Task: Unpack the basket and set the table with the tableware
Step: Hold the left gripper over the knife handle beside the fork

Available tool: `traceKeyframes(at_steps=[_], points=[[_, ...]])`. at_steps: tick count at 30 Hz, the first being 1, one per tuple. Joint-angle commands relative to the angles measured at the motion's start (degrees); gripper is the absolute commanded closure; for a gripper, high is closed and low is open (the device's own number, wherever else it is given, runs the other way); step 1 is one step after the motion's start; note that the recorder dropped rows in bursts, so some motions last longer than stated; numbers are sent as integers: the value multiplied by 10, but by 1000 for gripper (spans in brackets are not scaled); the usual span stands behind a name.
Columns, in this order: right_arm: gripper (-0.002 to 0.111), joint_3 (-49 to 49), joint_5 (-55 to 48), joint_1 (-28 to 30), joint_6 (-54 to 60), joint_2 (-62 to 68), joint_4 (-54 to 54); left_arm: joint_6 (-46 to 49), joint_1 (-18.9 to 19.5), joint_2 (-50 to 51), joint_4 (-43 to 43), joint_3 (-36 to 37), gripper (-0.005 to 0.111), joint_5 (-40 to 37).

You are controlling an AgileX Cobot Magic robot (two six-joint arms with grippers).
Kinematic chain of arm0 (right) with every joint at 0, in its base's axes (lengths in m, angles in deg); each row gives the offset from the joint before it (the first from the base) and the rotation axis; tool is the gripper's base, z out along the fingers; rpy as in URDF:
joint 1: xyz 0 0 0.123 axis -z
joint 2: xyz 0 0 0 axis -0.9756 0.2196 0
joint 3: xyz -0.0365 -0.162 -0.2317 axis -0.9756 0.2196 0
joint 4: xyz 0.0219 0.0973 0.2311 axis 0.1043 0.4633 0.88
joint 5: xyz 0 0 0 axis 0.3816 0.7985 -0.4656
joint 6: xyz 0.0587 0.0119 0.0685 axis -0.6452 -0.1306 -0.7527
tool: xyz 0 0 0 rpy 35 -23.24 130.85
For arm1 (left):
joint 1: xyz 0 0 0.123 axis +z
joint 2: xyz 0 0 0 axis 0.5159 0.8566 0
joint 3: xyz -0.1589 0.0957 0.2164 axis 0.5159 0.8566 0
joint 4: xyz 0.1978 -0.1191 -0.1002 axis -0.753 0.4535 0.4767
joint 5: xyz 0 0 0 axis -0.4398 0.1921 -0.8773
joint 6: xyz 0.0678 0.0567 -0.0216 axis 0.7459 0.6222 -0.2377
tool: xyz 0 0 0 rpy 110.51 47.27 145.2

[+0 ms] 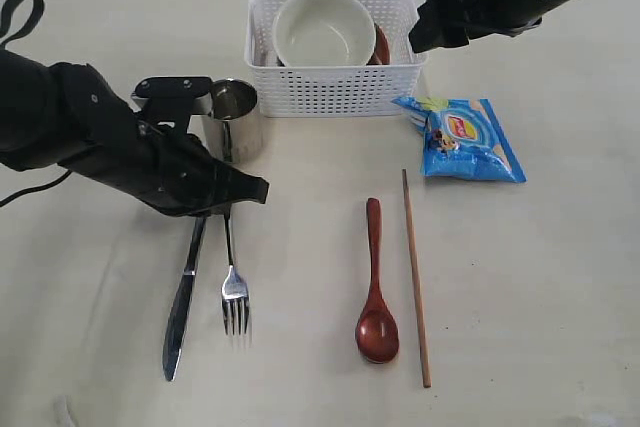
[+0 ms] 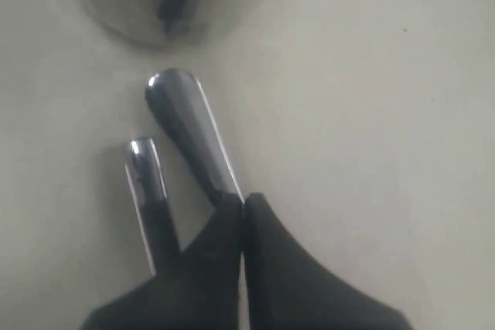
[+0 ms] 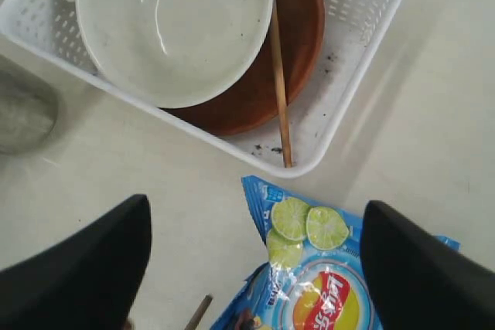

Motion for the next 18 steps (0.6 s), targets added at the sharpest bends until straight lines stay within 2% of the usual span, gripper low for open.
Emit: traceKeyframes(at_steps=[1,18], points=[[37,2,0,3,0,-3,2,-1,3,1,-1,8,106,5],[37,2,0,3,0,-3,2,-2,6,1,-2,12,106,13]])
